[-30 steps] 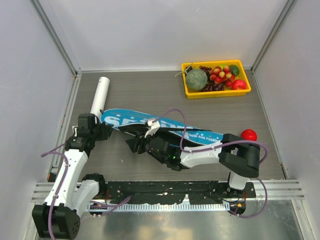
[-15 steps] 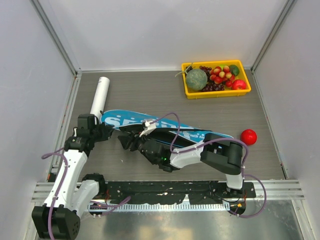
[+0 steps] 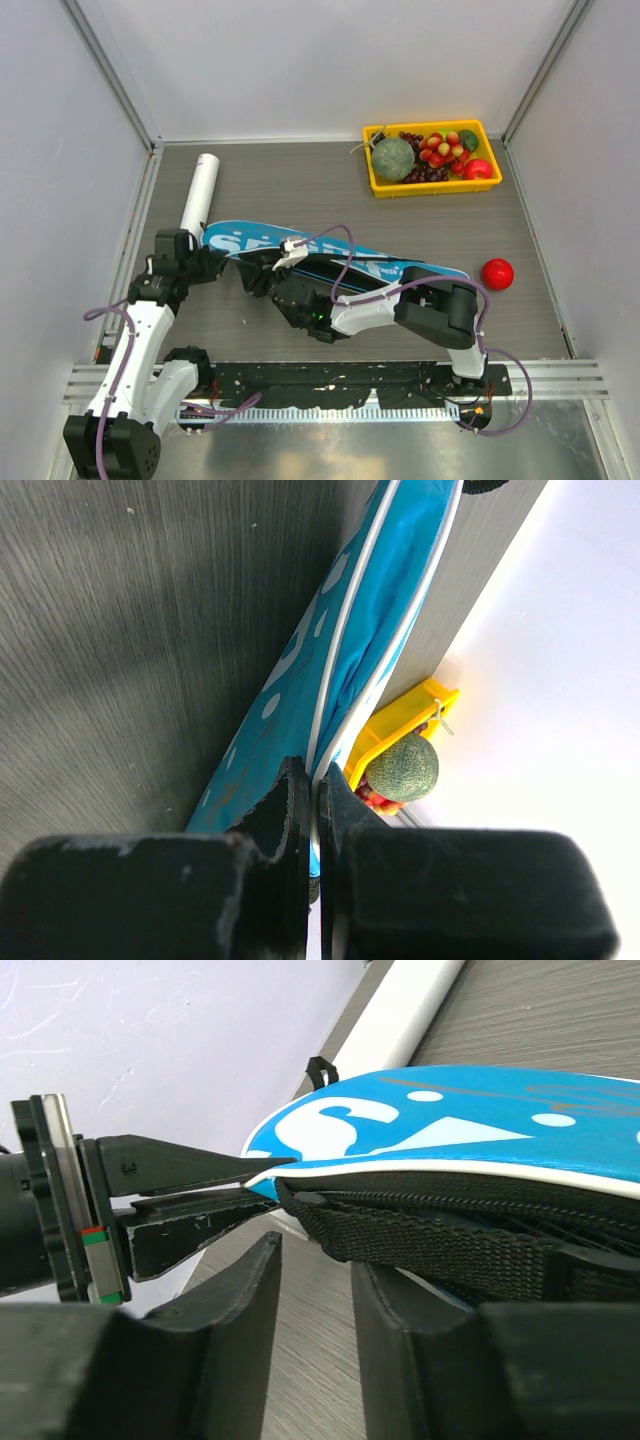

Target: Pack up the badminton gear

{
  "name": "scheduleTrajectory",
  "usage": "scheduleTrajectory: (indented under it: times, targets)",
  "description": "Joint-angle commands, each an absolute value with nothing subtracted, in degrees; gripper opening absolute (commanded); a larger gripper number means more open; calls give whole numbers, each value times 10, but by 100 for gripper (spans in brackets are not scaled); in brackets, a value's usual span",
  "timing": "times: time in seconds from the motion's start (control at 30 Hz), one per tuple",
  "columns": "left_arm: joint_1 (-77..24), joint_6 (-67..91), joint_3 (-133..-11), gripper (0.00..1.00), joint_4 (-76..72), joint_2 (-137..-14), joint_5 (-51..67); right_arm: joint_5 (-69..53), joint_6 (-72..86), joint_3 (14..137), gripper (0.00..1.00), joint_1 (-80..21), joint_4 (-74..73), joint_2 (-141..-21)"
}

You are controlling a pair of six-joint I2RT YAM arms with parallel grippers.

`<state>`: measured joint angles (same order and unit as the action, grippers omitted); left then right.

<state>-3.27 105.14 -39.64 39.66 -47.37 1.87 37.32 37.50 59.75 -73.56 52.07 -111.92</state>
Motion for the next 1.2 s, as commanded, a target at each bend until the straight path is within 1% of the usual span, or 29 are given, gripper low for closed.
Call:
scheduleTrajectory:
  times: [0.0,0.03,0.07,0.13,0.27,0.47,0.6,1.0,1.1,1.17]
  targets:
    - [-36,1071,-419,0,420,-459,47,429,365,625,32,-731,538,-1128]
    - [-37,1072,-419,0,421,-459,46,428,365,627,29,-731,538,-1129]
    - [-36,1071,-419,0,421,-458,46,425,363,627,18,-731,538,-1129]
    - [-37,1065,-424,0,422,-457,39,418,351,620,5,-731,551,-1124]
    - [-37,1054,-439,0,428,-451,9,423,335,577,5,-730,568,-1101]
    - [-37,1039,-450,0,432,-446,-36,387,273,527,5,-726,595,-1064]
    - [-37,1027,-453,0,425,-454,-40,369,269,516,5,-729,595,-1048]
    - [-38,1006,-461,0,412,-471,-66,379,228,460,5,-731,603,-1009]
    - [-37,1009,-466,0,421,-470,-66,336,207,461,5,-731,623,-1003]
    - [-37,1019,-460,0,418,-468,-57,309,212,480,5,-731,612,-1005]
